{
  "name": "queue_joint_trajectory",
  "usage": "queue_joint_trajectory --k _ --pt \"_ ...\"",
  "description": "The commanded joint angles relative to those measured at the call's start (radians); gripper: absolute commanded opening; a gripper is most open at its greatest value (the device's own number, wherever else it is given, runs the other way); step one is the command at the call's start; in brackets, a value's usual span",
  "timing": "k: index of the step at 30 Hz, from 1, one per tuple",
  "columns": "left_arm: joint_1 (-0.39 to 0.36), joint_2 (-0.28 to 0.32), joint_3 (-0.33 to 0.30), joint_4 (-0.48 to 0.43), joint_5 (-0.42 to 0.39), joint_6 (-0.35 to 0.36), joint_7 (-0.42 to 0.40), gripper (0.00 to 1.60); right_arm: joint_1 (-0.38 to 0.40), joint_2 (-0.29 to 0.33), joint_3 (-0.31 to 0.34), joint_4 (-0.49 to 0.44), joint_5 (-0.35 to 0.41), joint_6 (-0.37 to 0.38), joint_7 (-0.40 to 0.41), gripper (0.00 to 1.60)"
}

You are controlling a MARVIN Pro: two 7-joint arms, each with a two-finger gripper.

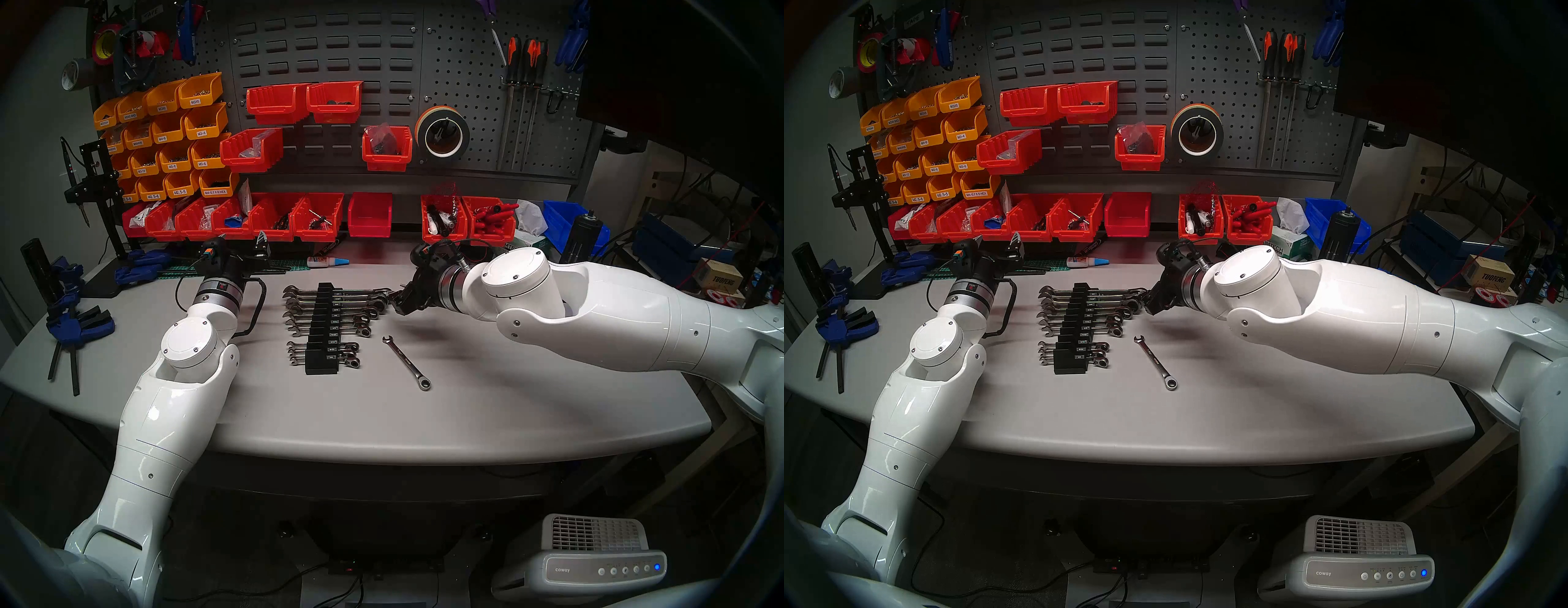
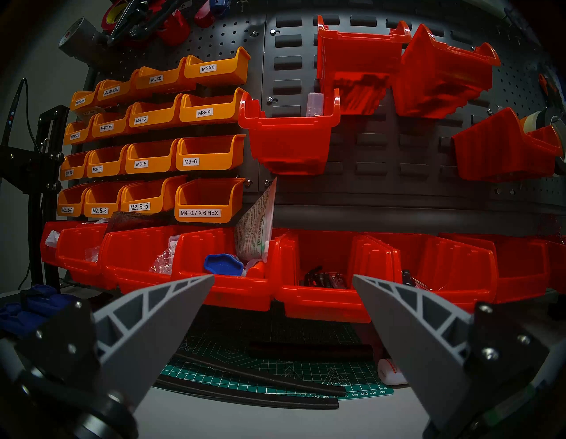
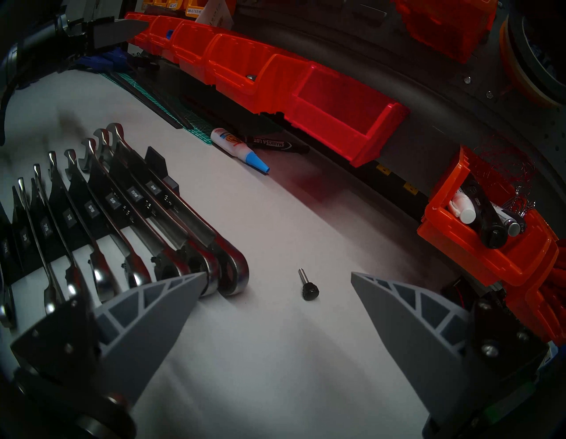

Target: Put the wrenches on the table into the correct slot in the case

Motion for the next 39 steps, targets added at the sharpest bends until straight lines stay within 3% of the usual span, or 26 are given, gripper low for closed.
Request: queue_joint_trajectory --k 1,9,17,30,39 --pt "-0.027 0.001 -0.008 -0.028 0.0 -0.01 0.0 1.6 0.062 0.06 0.063 -0.101 0.047 0.029 0.005 1.6" --pt "-0.027 0.001 -0.008 -0.028 0.0 -0.011 0.0 1.6 0.083 0.1 0.082 -0.176 0.145 0.129 -0.004 1.6" --pt "-0.027 0.001 -0.008 -0.029 0.0 -0.011 0.0 1.6 0.093 0.085 0.09 -0.21 0.23 0.23 -0.073 1.6" --pt "-0.027 0.001 -0.008 -0.029 0.0 -0.011 0.0 1.6 0.102 0.095 0.122 -0.271 0.423 0.314 -0.175 1.6" --pt "-0.027 0.001 -0.008 -0.029 0.0 -0.011 0.0 1.6 0.134 0.113 0.132 -0.299 0.549 0.411 -0.221 1.6"
